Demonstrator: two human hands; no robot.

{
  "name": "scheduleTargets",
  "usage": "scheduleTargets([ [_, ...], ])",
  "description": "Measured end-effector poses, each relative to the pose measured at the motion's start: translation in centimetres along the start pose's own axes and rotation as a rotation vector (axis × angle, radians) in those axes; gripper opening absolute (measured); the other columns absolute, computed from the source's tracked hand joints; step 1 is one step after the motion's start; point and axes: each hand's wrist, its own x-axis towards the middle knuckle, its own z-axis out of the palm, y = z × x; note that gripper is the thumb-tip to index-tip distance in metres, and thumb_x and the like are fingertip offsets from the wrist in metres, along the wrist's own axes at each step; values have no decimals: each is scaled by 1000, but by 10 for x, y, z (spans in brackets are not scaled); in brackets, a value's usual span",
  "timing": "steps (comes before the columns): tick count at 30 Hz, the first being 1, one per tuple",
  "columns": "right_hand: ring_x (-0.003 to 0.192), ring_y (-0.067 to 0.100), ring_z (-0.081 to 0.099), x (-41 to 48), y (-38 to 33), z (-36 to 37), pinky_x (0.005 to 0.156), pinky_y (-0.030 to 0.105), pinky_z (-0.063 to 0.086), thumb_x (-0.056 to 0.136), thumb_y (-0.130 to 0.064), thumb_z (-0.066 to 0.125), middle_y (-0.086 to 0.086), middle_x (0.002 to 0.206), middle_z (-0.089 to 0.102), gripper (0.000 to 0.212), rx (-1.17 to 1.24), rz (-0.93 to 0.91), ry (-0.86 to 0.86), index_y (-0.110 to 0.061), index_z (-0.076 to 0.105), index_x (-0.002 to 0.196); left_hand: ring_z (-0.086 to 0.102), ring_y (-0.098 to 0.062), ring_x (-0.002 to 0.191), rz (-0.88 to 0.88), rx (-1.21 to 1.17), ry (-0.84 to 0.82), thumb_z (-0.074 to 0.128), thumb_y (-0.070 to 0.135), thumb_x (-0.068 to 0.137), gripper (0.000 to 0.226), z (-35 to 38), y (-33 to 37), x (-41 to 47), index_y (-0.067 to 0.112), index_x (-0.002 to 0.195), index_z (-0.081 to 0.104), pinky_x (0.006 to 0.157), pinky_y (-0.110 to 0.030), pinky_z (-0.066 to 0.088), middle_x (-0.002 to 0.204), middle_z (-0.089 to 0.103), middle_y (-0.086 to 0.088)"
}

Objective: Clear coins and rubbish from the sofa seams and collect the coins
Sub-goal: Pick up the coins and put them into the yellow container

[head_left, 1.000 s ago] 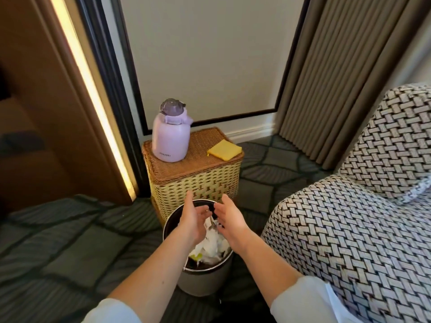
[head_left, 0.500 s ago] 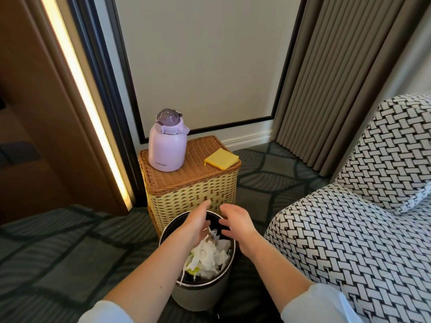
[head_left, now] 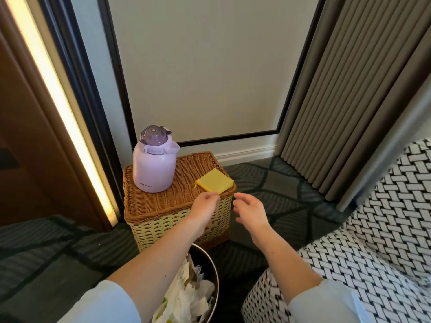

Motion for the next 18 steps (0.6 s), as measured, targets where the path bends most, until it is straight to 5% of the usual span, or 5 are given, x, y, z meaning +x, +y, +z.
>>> scheduleTargets([
  [2, 120, 16, 53, 21, -3, -2, 107, 42, 44, 98, -17, 51, 0, 132, 58, 36, -27, -15, -12, -20, 55, 134, 55, -15, 103, -10, -13, 39, 48, 25, 98, 30, 4, 6, 17, 20, 128, 54, 98, -38, 48, 111, 58, 0],
  [8, 129, 18, 47, 81, -5, 5, 109, 38, 40, 96, -17, 53, 3, 143, 50, 46, -271, -138, -97, -18, 48, 142, 55, -23, 102, -63, -43, 138, 50, 22, 98, 45, 14, 15, 61, 12, 141, 42, 102, -42, 46, 108, 57, -9],
  [14, 148, 23, 18, 118, 2, 18, 119, 43, 23, 96, -18, 51, 3, 161, 20, 55, -429, -188, -156, -22, 36, 149, 52, -24, 110, -96, 1, 194, 51, 22, 96, 49, 15, 13, 81, 8, 142, 38, 101, -38, 42, 119, 52, -6],
  [18, 151, 23, -6, 126, 14, 20, 120, 42, 6, 98, -15, 46, 5, 164, 4, 62, -476, -116, -301, -18, 21, 155, 49, -16, 88, -98, 17, 188, 47, 16, 98, 26, 14, 8, 82, 14, 124, 46, 91, -33, 40, 109, 51, -6],
])
